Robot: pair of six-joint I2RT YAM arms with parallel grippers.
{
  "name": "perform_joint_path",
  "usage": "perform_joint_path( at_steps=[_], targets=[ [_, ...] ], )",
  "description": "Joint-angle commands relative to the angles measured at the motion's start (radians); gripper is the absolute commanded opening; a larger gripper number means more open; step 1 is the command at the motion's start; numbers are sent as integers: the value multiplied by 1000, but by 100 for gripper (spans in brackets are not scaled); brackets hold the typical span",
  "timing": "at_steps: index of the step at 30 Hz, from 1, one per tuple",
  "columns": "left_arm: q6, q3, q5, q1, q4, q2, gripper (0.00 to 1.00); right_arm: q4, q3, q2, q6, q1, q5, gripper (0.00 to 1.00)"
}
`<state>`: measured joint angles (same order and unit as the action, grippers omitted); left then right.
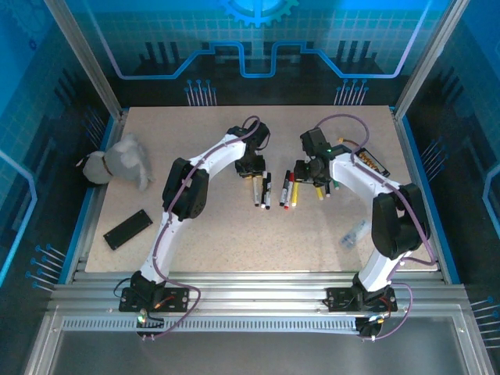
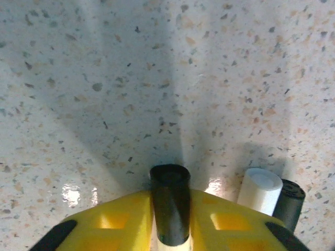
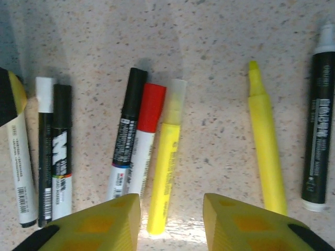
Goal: Open the pen caps
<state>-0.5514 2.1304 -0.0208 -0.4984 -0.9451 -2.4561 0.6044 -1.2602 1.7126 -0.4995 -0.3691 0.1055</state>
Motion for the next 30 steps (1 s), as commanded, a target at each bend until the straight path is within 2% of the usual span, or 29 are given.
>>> perform_joint_path(
  at_steps=[1, 6, 12, 15, 18, 21, 28, 30],
  targets=[
    [-11, 26, 5, 3, 28, -58, 18, -44, 21, 12, -29, -48, -64, 36],
    [1, 17, 36, 22, 8, -14, 0, -156, 49, 24, -61, -115, -174, 35],
    [6, -81, 124, 45, 65, 146, 0, -406, 126, 70, -162, -132, -396, 36],
    [11, -108, 147, 46, 66, 197, 0, -486, 143, 86, -195, -134, -443, 40],
    [8, -150, 167, 46, 87, 239, 0, -530, 146, 98, -212, -136, -482, 49],
    [4, -168, 183, 46, 93, 260, 0, -567, 147, 107, -230, -141, -507, 52],
    [-4, -175, 207, 46, 104, 294, 0, -572, 110, 155, -245, -153, -526, 49],
    [-1, -172, 208, 46, 101, 300, 0, -571, 99, 166, -251, -155, -525, 44]
  ],
)
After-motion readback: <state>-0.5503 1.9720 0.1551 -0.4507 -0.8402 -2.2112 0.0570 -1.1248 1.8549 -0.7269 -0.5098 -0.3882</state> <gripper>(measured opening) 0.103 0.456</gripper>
